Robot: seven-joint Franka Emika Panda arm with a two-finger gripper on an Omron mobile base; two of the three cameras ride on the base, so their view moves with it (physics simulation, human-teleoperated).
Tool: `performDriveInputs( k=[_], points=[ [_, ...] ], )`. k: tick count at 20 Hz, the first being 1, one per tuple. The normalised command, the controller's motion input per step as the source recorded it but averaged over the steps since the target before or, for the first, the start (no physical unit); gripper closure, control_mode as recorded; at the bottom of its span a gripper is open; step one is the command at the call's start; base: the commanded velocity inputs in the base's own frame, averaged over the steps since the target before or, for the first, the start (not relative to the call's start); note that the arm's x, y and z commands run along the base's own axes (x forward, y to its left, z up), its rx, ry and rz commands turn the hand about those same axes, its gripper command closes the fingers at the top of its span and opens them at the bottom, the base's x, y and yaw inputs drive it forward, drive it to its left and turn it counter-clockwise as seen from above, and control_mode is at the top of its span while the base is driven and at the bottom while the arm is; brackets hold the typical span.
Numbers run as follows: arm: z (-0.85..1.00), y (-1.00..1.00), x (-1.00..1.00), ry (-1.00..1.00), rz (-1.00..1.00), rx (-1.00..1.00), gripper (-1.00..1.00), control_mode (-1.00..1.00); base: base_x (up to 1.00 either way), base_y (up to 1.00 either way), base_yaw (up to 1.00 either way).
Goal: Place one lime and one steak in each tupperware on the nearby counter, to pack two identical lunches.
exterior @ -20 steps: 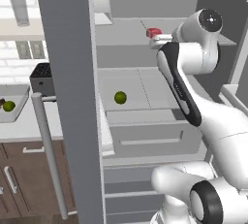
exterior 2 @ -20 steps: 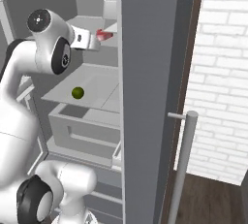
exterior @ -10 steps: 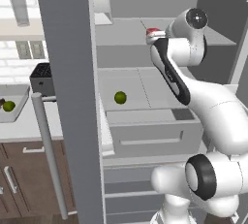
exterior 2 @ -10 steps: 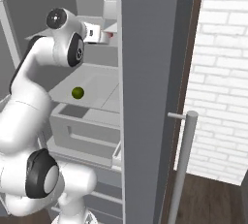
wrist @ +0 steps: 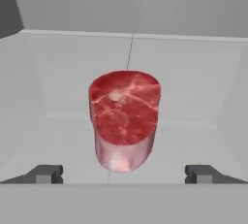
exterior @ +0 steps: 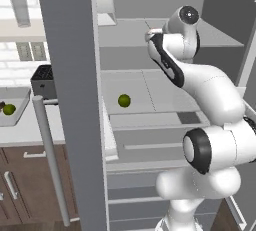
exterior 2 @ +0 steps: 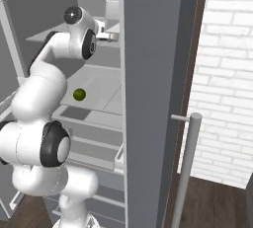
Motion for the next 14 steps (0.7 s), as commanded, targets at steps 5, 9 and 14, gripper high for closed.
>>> performDriveInputs(
  k=[5, 9, 14],
  points=[
    [-0.01, 0.0, 0.88, 0.11, 0.0, 0.06, -1.0, -1.0, 0.0, 0.0, 0.0],
    [-0.06, 0.0, 0.85, 0.07, 0.0, 0.03, -1.0, -1.0, 0.0, 0.0, 0.0],
    [-0.52, 0.0, 0.14, 0.0, -0.01, -0.01, -1.0, -1.0, 0.0, 0.0, 0.0]
  ],
)
